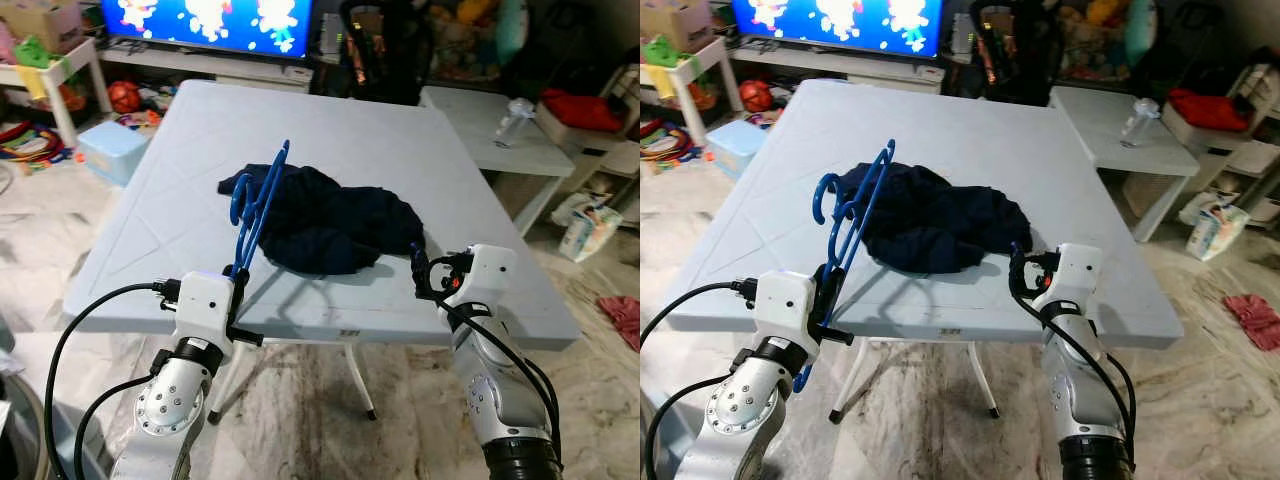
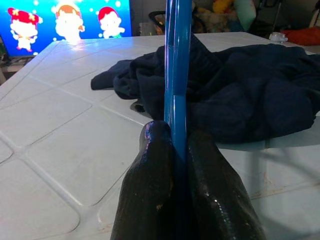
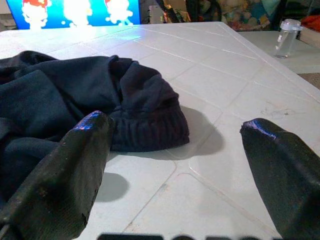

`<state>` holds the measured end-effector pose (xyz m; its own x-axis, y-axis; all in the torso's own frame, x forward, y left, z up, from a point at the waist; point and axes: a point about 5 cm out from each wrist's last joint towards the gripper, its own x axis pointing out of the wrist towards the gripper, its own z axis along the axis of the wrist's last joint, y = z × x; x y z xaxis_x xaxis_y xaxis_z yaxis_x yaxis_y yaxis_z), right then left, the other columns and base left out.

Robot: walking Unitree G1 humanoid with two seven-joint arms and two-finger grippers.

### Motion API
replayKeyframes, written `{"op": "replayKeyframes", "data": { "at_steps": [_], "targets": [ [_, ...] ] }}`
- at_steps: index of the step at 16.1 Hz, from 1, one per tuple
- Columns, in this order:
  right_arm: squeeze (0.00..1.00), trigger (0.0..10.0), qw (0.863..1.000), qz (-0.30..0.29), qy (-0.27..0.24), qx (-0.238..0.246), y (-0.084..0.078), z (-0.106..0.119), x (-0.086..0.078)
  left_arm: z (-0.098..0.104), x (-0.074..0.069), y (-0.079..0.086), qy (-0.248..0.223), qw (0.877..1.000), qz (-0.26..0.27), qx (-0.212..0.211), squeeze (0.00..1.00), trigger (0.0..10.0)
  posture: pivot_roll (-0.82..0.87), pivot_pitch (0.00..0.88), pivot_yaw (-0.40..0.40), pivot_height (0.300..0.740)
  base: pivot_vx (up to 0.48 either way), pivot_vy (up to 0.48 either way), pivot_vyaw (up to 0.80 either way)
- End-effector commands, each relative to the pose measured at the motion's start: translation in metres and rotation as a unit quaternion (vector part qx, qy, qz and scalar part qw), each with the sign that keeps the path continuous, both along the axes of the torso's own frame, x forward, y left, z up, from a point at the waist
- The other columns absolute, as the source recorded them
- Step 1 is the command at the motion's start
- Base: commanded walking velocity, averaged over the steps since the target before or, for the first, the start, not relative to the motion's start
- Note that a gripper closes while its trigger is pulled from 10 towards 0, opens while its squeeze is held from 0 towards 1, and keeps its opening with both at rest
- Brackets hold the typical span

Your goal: Hang hanger

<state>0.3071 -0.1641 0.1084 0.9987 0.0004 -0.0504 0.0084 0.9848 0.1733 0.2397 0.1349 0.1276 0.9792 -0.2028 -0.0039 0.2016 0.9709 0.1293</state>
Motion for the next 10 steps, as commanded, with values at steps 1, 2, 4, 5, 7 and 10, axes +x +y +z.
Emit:
{"op": "replayKeyframes", "data": {
  "at_steps": [1, 2, 4, 5, 7, 10],
  "targets": [
    [0.00, 10.0, 1.000, -0.004, -0.006, -0.002, -0.0022, 0.0035, -0.0013, 0.0005, -0.0008, -0.0031, 0.005, 1.000, -0.009, 0.000, 0.00, 10.0, 0.20, 0.000, -0.140, 0.740, -0.262, 0.000, -0.44],
    [0.00, 10.0, 1.000, -0.004, -0.005, -0.003, -0.0015, 0.0037, -0.0008, 0.0011, -0.0002, -0.0022, 0.006, 1.000, -0.007, -0.001, 0.00, 10.0, 0.20, 0.000, -0.139, 0.740, -0.270, 0.000, 0.00],
    [0.00, 10.0, 1.000, -0.006, -0.004, -0.001, -0.0002, 0.0032, 0.0004, 0.0015, 0.0001, -0.0024, 0.007, 1.000, -0.010, -0.001, 0.00, 10.0, 0.21, 0.005, -0.137, 0.740, -0.270, 0.000, 0.00],
    [0.00, 10.0, 1.000, -0.006, -0.003, -0.001, 0.0009, 0.0032, 0.0012, 0.0019, 0.0006, -0.0034, 0.007, 1.000, -0.015, -0.001, 0.00, 10.0, 0.21, 0.010, -0.139, 0.740, -0.285, 0.000, 0.00],
    [0.00, 10.0, 1.000, -0.005, -0.003, 0.000, 0.0024, 0.0034, 0.0022, 0.0026, 0.0016, -0.0032, 0.006, 1.000, -0.015, 0.000, 0.00, 10.0, 0.21, 0.013, -0.138, 0.740, -0.283, 0.000, 0.00],
    [0.00, 10.0, 1.000, -0.004, -0.003, 0.002, 0.0025, 0.0030, 0.0034, 0.0030, 0.0026, -0.0042, 0.006, 1.000, -0.012, -0.001, 0.00, 10.0, 0.21, 0.018, -0.138, 0.740, -0.281, 0.000, 0.00]
  ]
}}
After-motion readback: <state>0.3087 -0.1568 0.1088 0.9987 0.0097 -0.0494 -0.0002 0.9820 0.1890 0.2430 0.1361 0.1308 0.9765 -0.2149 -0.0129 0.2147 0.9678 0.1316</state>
